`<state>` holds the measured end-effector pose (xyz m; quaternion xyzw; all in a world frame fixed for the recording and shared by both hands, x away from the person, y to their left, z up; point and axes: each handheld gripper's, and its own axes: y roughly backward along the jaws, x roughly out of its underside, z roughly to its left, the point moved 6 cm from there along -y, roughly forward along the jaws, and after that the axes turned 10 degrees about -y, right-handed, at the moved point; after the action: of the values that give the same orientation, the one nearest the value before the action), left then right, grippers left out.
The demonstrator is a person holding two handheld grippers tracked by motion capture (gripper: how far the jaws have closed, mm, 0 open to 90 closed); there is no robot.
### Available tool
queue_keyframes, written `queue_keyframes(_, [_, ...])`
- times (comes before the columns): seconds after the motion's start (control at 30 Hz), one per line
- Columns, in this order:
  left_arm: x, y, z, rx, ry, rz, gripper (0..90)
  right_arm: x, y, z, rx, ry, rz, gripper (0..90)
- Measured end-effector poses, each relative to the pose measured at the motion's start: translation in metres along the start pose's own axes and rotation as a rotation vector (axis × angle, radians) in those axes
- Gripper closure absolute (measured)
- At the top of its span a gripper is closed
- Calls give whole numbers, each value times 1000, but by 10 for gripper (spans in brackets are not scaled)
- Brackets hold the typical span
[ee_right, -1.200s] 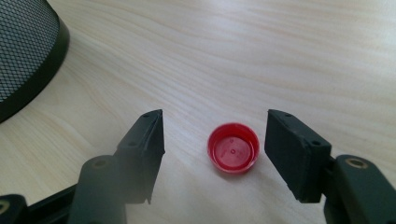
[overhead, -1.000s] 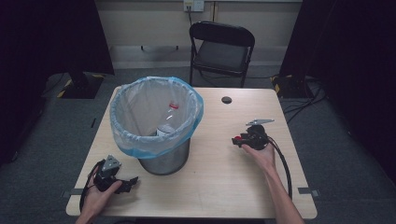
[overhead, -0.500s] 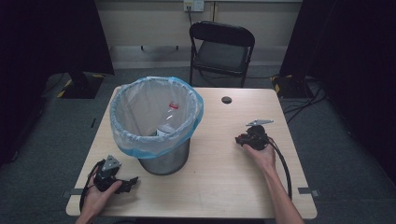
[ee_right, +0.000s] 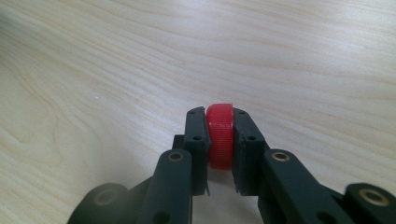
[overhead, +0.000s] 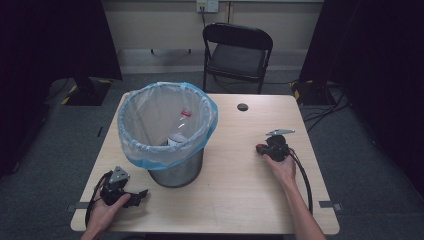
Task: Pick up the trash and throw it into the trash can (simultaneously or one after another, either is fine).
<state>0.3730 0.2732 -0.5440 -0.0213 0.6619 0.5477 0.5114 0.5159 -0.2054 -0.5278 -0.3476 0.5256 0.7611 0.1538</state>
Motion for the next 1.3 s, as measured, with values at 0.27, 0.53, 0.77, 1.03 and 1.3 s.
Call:
queue_keyframes(0.27, [0, 0, 0, -1, 1, -1, 0, -4, 4, 7, -38, -21, -26, 798])
queue_keyframes(0.53, [0, 0, 0, 0, 1, 0, 0, -9, 10, 15, -71, -15, -52, 798])
queue_keyframes(0.77, [0, 0, 0, 0, 1, -1, 0, -15, 17, 22, -130, -46, -80, 798])
queue_keyframes(1.03, [0, 0, 0, 0, 1, 0, 0, -28, 28, 35, -177, -48, -118, 799])
queue_keyframes(1.3, [0, 0, 0, 0, 0, 0, 0, -47, 39, 53, -219, -19, -160, 799])
